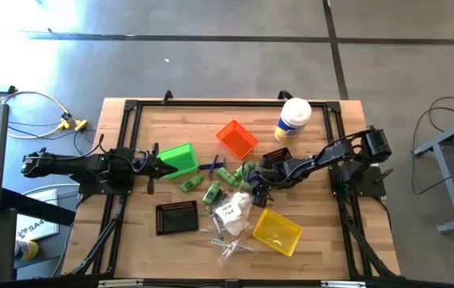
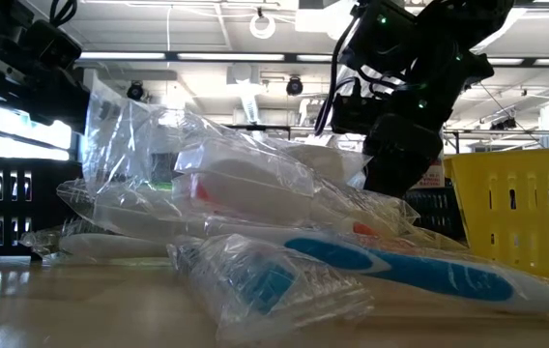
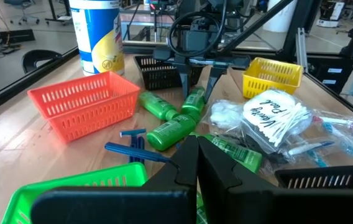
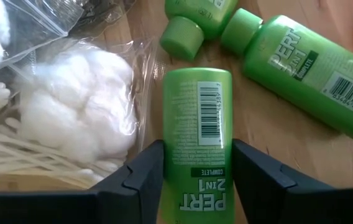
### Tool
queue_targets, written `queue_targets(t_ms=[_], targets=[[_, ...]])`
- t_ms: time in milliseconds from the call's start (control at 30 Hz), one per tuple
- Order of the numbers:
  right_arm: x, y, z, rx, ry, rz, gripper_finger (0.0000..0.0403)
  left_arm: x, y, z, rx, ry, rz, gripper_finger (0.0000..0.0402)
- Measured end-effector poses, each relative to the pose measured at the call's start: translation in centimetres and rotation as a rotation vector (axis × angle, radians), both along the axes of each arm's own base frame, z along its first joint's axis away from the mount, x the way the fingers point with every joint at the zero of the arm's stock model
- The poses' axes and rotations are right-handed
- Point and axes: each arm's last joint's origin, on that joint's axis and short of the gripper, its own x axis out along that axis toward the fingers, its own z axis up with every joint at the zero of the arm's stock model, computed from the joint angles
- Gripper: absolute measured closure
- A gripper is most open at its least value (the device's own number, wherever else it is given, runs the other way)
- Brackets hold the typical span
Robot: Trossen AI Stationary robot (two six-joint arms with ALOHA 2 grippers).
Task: Pick & Place Travel size toiletries
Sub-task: Put the green shampoo into the top black bin
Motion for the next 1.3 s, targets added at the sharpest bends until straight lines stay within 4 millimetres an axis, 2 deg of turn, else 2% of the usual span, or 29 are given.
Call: queue_targets(t_ms=[300,467,600,767,1067,1300], targets=[[0.0,0.0,0.1,0.001,-0.007,0.001,0.0248,0.0,0.0,0.0,0.000,0.000,0.001,0.0402],[0.0,0.0,1.0,0.003,-0.042,0.000,0.0247,0.0,0.0,0.0,0.001,0.000,0.004,0.0402],[-0.3,-0.1,2.7,-0.003,-0.098,0.015,0.0250,0.0,0.0,0.0,0.001,0.000,0.005,0.0402],[-1.3,-0.2,5.8,-0.010,-0.190,0.009,0.0248,0.0,0.0,0.0,0.001,0.000,0.005,0.0402],[-5.3,-1.0,10.8,-0.075,-0.248,-0.075,0.0252,0.0,0.0,0.0,0.001,0.001,0.004,0.0402],[-8.2,-1.6,12.8,-0.110,-0.243,-0.119,0.0253,0.0,0.0,0.0,0.001,0.001,0.003,0.0402]])
